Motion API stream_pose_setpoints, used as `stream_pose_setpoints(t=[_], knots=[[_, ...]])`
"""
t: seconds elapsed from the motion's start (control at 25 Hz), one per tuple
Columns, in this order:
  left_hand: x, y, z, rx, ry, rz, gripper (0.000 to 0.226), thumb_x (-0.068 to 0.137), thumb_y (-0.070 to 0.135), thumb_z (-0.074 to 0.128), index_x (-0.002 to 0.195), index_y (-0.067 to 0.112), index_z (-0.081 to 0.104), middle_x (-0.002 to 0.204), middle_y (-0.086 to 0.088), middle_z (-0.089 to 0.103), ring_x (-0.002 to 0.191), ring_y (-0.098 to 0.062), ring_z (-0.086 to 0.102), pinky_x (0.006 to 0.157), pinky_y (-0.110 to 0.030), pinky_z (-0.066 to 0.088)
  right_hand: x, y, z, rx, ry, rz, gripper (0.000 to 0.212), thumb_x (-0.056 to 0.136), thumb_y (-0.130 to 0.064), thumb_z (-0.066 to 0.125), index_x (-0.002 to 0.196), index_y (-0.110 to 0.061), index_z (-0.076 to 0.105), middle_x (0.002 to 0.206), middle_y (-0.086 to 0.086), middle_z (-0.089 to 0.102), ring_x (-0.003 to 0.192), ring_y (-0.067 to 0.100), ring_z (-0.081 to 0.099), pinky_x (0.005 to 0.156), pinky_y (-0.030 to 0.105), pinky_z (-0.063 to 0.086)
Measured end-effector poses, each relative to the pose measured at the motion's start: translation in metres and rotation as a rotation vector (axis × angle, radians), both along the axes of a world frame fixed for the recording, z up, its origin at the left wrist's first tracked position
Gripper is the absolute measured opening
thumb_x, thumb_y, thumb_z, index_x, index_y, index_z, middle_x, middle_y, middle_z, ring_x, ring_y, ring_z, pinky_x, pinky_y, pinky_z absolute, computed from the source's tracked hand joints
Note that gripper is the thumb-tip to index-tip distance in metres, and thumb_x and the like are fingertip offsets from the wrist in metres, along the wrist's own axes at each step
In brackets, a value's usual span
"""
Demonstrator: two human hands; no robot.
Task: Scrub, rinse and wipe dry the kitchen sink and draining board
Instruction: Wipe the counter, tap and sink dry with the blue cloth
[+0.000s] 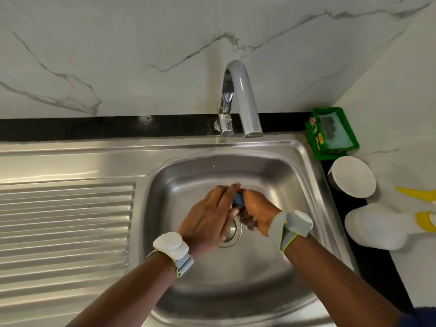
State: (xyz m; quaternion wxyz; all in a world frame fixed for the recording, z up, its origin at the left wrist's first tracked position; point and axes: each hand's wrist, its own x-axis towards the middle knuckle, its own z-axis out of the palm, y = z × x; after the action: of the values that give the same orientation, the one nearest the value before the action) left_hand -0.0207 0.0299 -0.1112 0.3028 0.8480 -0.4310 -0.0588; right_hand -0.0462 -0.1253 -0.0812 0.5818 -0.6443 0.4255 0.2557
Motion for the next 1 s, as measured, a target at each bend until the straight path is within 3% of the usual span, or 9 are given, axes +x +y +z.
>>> stream_pose_setpoints(t=[0.08, 0.12, 0.24, 0.36, 0.52, 0.64, 0.8, 0.92, 1.0], knots=[[0.006, 0.007, 0.001, 0.033, -0.195, 0.015, 0.041, 0.108, 0.037, 0.034, 0.112, 0.009, 0.064, 0.095, -0.006, 0.061, 0.078, -0.023, 0.059, 0.060, -0.034, 0.051, -0.009, 0.008, 0.011, 0.180, 0.057, 0.082, 0.037, 0.094, -0.032, 0.034, 0.059, -0.023, 0.037, 0.052, -0.001, 0.027, 0.040, 0.011, 0.017, 0.040, 0.019, 0.014], [0.010, 0.005, 0.005, 0.073, -0.253, 0.045, 0.041, 0.107, 0.037, 0.035, 0.094, 0.012, 0.064, 0.081, -0.004, 0.060, 0.065, -0.024, 0.057, 0.052, -0.034, 0.045, -0.013, 0.012, 0.017, 0.181, 0.033, 0.087, 0.037, 0.094, -0.029, 0.034, 0.057, -0.023, 0.036, 0.052, -0.001, 0.027, 0.040, 0.011, 0.017, 0.040, 0.019, 0.014], [0.012, -0.005, 0.032, 0.137, -0.191, 0.184, 0.043, 0.102, 0.039, 0.032, 0.066, 0.021, 0.049, 0.057, 0.000, 0.055, 0.045, -0.024, 0.050, 0.048, -0.028, 0.030, -0.014, 0.025, 0.020, -0.170, -0.262, 0.007, 0.052, 0.102, -0.031, 0.038, 0.051, -0.021, 0.042, 0.046, -0.004, 0.041, 0.043, 0.015, 0.037, 0.046, 0.026, 0.030], [0.004, -0.016, 0.046, 0.017, 0.177, 0.354, 0.047, 0.100, 0.042, 0.026, 0.062, 0.019, 0.042, 0.054, -0.007, 0.055, 0.051, -0.030, 0.051, 0.055, -0.030, 0.031, -0.014, 0.028, 0.017, -0.643, -0.512, 0.081, 0.067, 0.106, -0.048, 0.029, 0.050, -0.016, 0.048, 0.047, -0.004, 0.050, 0.051, 0.019, 0.049, 0.055, 0.032, 0.037], [-0.012, -0.018, 0.051, -0.142, 0.433, 0.502, 0.059, 0.102, 0.040, 0.027, 0.054, 0.010, 0.041, 0.049, -0.008, 0.049, 0.053, -0.035, 0.049, 0.055, -0.045, 0.035, -0.018, 0.019, 0.021, -0.971, -0.926, 0.410, 0.057, 0.106, -0.045, 0.022, 0.053, -0.029, 0.034, 0.042, -0.006, 0.040, 0.039, 0.012, 0.032, 0.049, 0.021, 0.024], [-0.016, -0.024, 0.045, -0.221, 0.747, 0.679, 0.061, 0.107, 0.040, 0.035, 0.053, 0.011, 0.044, 0.048, 0.002, 0.043, 0.049, -0.020, 0.041, 0.053, -0.037, 0.033, -0.008, 0.010, 0.018, -1.110, -1.030, 0.564, 0.052, 0.106, -0.039, 0.027, 0.055, -0.028, 0.034, 0.043, -0.006, 0.037, 0.041, 0.015, 0.031, 0.048, 0.021, 0.027], [-0.013, -0.030, 0.053, -0.175, 1.396, 0.744, 0.042, 0.105, 0.029, 0.032, 0.066, 0.019, 0.043, 0.056, 0.001, 0.036, 0.042, -0.012, 0.029, 0.047, -0.020, 0.021, -0.002, -0.003, -0.001, -1.240, -1.126, 0.771, 0.083, 0.103, -0.047, 0.002, 0.060, -0.018, 0.066, 0.048, -0.002, 0.057, 0.038, 0.019, 0.051, 0.041, 0.022, 0.042], [-0.012, -0.027, 0.054, -0.055, 1.506, 0.667, 0.040, 0.103, 0.026, 0.031, 0.064, 0.023, 0.041, 0.053, 0.003, 0.037, 0.041, -0.011, 0.027, 0.049, -0.020, 0.019, -0.008, -0.003, -0.005, -1.233, -1.189, 0.744, 0.070, 0.106, -0.040, 0.020, 0.055, -0.018, 0.062, 0.047, -0.003, 0.055, 0.038, 0.020, 0.050, 0.043, 0.021, 0.037], [-0.014, -0.025, 0.045, -0.058, 1.376, 0.708, 0.044, 0.103, 0.029, 0.034, 0.063, 0.020, 0.050, 0.056, 0.003, 0.047, 0.044, -0.013, 0.039, 0.050, -0.023, 0.028, -0.013, -0.002, -0.004, -1.254, -1.170, 0.761, 0.064, 0.105, -0.037, 0.022, 0.058, -0.018, 0.062, 0.050, -0.003, 0.056, 0.042, 0.020, 0.051, 0.044, 0.022, 0.041]])
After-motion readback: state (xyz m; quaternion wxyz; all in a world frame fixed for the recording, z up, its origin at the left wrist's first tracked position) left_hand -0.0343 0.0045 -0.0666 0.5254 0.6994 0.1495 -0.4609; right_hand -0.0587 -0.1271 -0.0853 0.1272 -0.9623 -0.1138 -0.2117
